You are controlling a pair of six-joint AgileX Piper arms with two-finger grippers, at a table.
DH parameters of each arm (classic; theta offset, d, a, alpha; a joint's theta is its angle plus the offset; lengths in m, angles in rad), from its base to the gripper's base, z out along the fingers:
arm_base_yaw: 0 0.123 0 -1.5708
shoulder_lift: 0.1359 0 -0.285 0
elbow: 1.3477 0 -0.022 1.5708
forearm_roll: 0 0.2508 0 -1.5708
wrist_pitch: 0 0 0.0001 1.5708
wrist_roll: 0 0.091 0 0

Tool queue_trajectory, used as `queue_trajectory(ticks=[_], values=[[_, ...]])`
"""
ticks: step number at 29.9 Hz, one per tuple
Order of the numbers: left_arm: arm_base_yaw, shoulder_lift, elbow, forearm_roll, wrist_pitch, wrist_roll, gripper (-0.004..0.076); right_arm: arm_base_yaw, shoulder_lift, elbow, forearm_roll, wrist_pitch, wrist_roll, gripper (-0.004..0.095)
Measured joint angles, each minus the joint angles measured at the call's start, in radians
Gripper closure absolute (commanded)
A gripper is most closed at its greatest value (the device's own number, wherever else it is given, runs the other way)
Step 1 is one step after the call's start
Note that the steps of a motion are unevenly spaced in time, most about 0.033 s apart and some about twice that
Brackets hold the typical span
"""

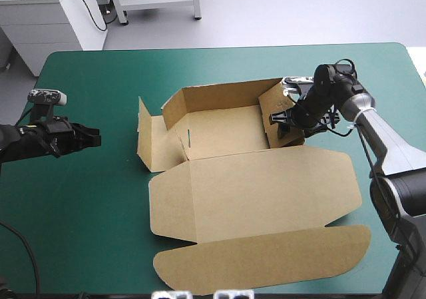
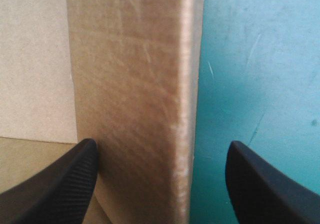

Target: Fold the box

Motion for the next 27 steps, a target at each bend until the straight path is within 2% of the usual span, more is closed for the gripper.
queue_trajectory(ticks=[2,6,7,13,20,27], values=[[0.000,0.000,0.000,-0.001,-0.001,0.000,0.0732,0.000,0.000,0.001,0.000,-0.005,0.000,0.0531],[0.000,0.000,0.000,-0.007,-0.001,0.000,0.0732,0.000,0.013,0.001,0.003,-0.006,-0.020,0.0892],[0.000,0.000,0.000,-0.008,-0.001,0.000,0.0732,0.000,0.019,0.001,0.001,-0.009,-0.031,0.0923],[0.000,0.000,0.000,-0.013,0.000,-0.008,0.0732,-0.003,0.026,-0.001,-0.004,-0.010,-0.060,0.0922],[0.000,0.000,0.000,-0.015,-0.009,-0.027,0.0732,0.000,0.035,-0.116,-0.047,0.067,-0.134,0.0922],[0.000,0.012,0.000,-0.032,-0.084,-0.033,0.0732,-0.042,-0.095,-0.196,-0.021,0.074,-0.190,0.0922]])
